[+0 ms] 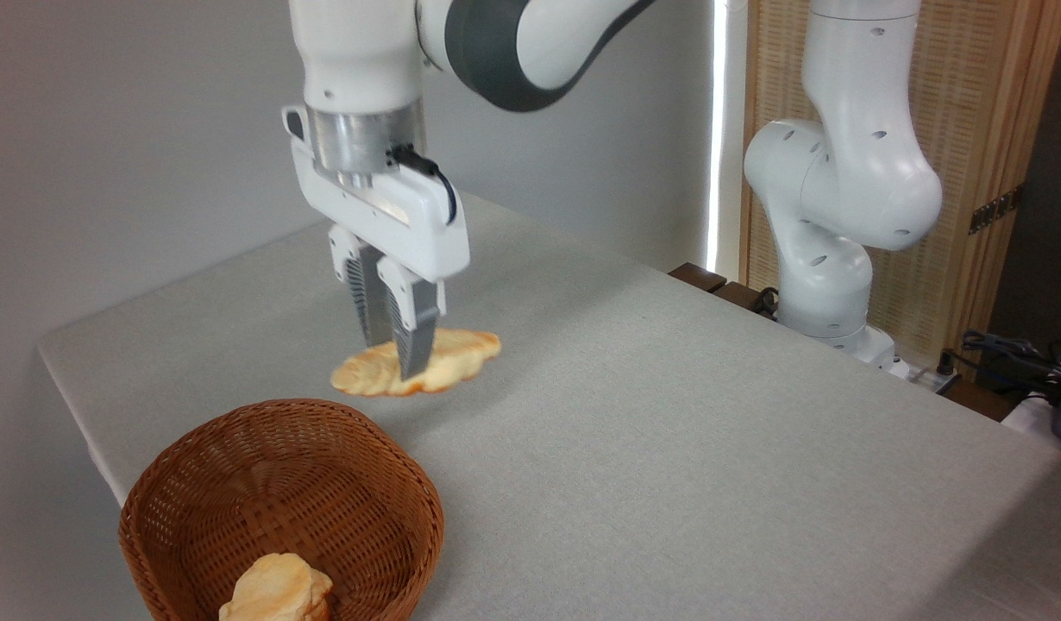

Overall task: Put bread into the basket
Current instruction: 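Lift the bread roll and carry it over the wicker basket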

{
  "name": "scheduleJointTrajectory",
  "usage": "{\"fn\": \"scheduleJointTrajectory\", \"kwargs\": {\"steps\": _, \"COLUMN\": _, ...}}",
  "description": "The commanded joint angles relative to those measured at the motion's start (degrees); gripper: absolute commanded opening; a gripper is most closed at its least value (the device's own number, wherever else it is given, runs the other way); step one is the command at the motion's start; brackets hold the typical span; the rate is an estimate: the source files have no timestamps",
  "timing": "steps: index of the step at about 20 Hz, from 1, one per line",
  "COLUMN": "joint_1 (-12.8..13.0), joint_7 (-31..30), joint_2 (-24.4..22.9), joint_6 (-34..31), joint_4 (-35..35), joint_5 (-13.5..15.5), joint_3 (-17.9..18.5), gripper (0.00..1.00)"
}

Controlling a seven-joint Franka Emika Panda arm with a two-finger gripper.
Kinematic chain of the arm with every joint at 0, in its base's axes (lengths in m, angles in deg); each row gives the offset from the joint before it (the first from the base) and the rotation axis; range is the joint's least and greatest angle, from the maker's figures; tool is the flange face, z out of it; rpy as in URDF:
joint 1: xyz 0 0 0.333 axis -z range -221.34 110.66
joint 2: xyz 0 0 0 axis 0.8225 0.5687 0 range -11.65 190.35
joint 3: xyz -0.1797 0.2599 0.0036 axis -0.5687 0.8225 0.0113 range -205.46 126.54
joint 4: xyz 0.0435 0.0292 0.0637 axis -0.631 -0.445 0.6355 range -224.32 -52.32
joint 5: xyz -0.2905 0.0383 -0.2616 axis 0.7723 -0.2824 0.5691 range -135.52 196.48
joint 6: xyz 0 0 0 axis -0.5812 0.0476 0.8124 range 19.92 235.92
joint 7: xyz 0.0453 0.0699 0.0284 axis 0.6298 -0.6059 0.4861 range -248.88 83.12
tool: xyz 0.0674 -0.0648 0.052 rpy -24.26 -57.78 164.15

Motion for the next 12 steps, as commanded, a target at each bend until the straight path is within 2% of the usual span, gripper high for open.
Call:
{"fn": "scheduleJointTrajectory", "kwargs": {"steps": 1, "joint_1": 0.04, "joint_7": 0.55, "joint_2": 1.94, "joint_6": 4.5, "joint_4": 3.54, "joint_5": 1.43, "joint_3": 0.19, "gripper": 0.53}}
{"fn": "scheduleJointTrajectory", "kwargs": {"steps": 2, "joint_1": 0.13, "joint_7": 0.46, "joint_2": 2.38, "joint_6": 7.48, "joint_4": 4.07, "joint_5": 1.6, "joint_3": 0.01, "gripper": 0.66}}
{"fn": "scheduleJointTrajectory", "kwargs": {"steps": 5, "joint_1": 0.13, "joint_7": 0.37, "joint_2": 3.87, "joint_6": 16.18, "joint_4": 4.07, "joint_5": 2.31, "joint_3": -1.04, "gripper": 0.63}}
{"fn": "scheduleJointTrajectory", "kwargs": {"steps": 8, "joint_1": 0.22, "joint_7": 0.2, "joint_2": 6.59, "joint_6": 22.26, "joint_4": 4.07, "joint_5": 2.04, "joint_3": -2.36, "gripper": 0.66}}
{"fn": "scheduleJointTrajectory", "kwargs": {"steps": 9, "joint_1": 0.22, "joint_7": -0.06, "joint_2": 7.56, "joint_6": 23.41, "joint_4": 4.07, "joint_5": 2.13, "joint_3": -2.36, "gripper": 0.73}}
{"fn": "scheduleJointTrajectory", "kwargs": {"steps": 10, "joint_1": 0.13, "joint_7": -0.15, "joint_2": 8.62, "joint_6": 25.16, "joint_4": 4.07, "joint_5": 2.13, "joint_3": -2.45, "gripper": 1.0}}
{"fn": "scheduleJointTrajectory", "kwargs": {"steps": 12, "joint_1": 0.22, "joint_7": -0.15, "joint_2": 9.94, "joint_6": 27.63, "joint_4": 4.07, "joint_5": 1.96, "joint_3": -2.54, "gripper": 1.0}}
